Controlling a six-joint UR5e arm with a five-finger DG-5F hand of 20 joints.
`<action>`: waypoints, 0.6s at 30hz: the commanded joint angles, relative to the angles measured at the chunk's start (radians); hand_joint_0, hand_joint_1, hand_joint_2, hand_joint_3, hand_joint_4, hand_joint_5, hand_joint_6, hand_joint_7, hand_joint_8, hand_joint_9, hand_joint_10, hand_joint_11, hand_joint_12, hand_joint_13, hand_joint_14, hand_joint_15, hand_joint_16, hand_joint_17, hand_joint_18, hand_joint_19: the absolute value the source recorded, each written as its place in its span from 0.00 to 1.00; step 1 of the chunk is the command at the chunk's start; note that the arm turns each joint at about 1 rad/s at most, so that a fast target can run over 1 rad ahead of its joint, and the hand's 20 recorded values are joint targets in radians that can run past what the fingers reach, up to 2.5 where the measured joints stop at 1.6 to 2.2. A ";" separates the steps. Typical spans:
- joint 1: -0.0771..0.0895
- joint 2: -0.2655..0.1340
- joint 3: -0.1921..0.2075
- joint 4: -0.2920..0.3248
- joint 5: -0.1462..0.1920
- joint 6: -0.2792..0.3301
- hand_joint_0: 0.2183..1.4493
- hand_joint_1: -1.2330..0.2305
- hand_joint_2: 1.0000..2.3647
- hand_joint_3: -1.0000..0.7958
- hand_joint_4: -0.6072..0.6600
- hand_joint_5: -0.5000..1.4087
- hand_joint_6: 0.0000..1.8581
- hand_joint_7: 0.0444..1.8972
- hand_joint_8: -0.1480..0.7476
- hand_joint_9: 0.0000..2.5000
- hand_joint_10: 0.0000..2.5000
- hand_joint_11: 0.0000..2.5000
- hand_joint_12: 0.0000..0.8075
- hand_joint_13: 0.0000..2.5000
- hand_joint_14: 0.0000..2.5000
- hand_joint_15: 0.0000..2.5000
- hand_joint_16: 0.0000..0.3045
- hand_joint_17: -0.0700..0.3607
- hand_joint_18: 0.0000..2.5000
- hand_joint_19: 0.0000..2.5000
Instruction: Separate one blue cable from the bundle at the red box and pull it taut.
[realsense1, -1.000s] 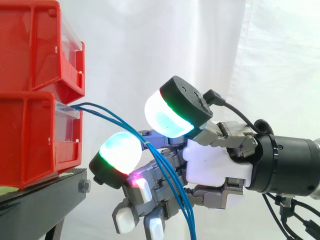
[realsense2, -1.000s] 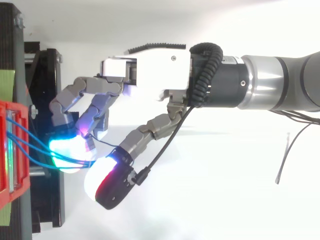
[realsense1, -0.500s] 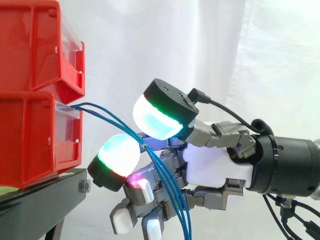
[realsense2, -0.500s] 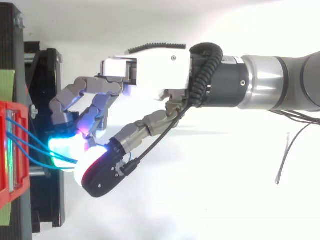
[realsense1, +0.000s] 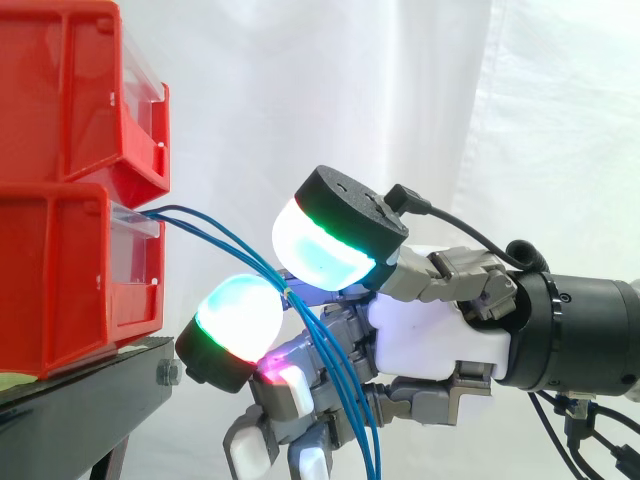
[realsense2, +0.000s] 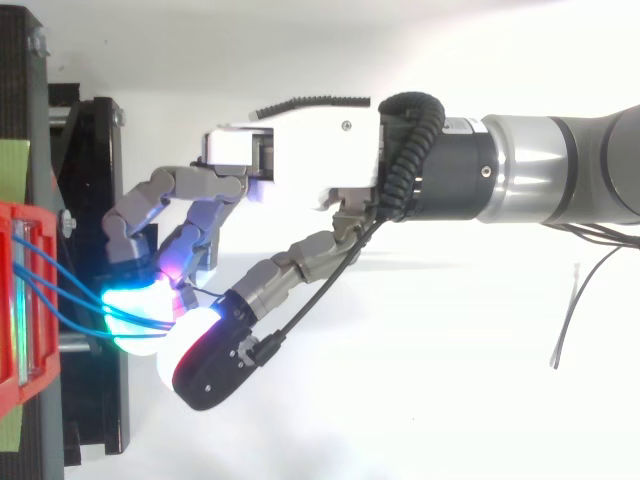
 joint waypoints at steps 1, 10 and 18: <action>0.002 0.000 0.000 -0.013 -0.009 0.000 0.30 0.35 0.00 0.28 0.62 0.18 0.42 0.53 0.61 0.39 0.01 0.40 0.49 0.33 0.01 0.22 0.17 0.43 0.35 0.27; 0.004 0.000 0.000 -0.039 -0.032 0.000 0.34 0.39 0.00 0.28 0.61 0.18 0.42 0.54 0.61 0.40 0.01 0.40 0.48 0.33 0.01 0.21 0.16 0.42 0.35 0.27; 0.001 0.000 0.000 -0.030 -0.036 0.000 0.34 0.40 0.00 0.31 0.62 0.18 0.42 0.54 0.61 0.40 0.01 0.40 0.48 0.33 0.01 0.22 0.16 0.42 0.35 0.27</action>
